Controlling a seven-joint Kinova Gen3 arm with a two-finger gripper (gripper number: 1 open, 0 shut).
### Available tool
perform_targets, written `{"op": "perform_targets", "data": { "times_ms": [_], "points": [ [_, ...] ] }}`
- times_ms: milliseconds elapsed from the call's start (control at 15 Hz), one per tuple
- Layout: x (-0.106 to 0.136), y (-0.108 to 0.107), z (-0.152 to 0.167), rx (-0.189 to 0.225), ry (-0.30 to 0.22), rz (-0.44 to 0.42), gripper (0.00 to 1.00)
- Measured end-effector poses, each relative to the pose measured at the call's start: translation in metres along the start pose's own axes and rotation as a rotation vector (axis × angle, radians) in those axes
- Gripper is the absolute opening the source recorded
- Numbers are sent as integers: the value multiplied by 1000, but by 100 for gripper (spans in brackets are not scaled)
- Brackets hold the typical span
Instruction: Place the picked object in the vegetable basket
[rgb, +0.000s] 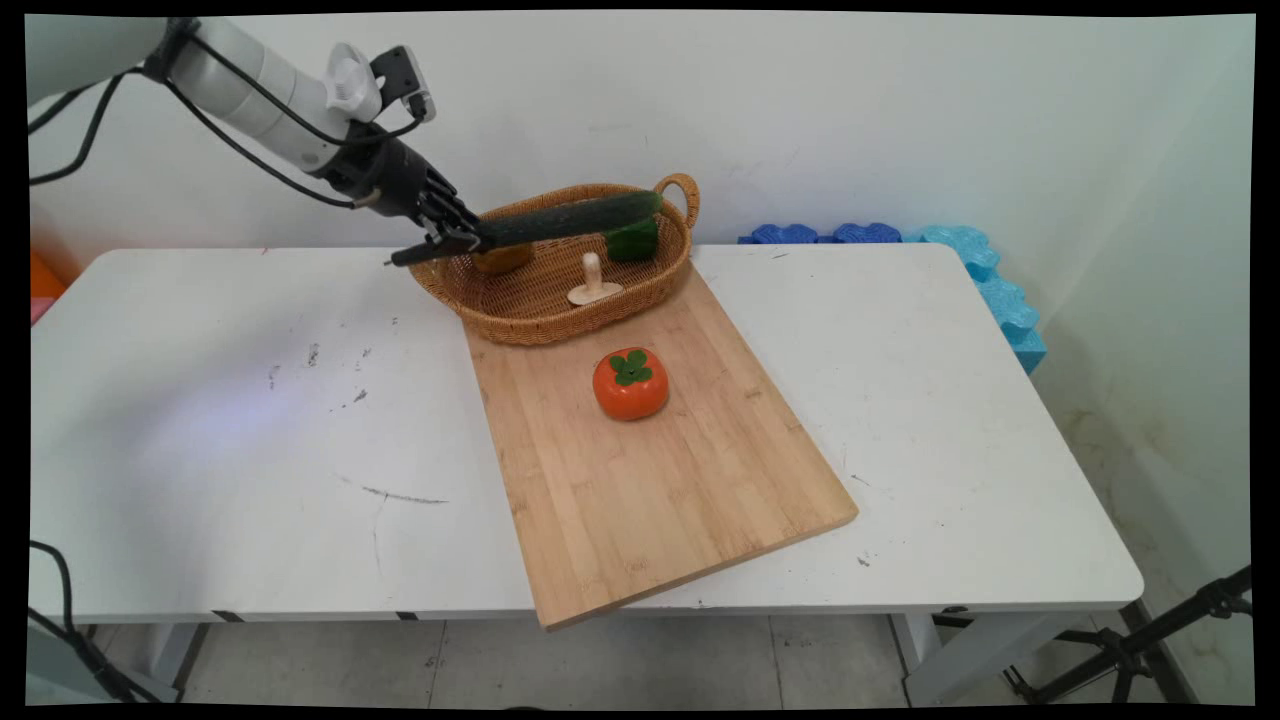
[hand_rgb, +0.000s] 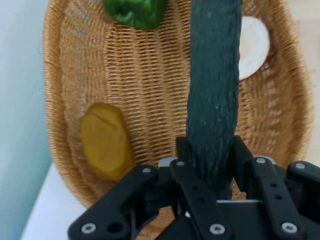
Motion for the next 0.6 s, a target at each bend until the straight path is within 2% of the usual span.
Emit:
{"op": "perform_targets", "data": {
  "times_ms": [600],
  "points": [
    [-2, -37, 20, -19, -26, 188, 0]
  ]
}}
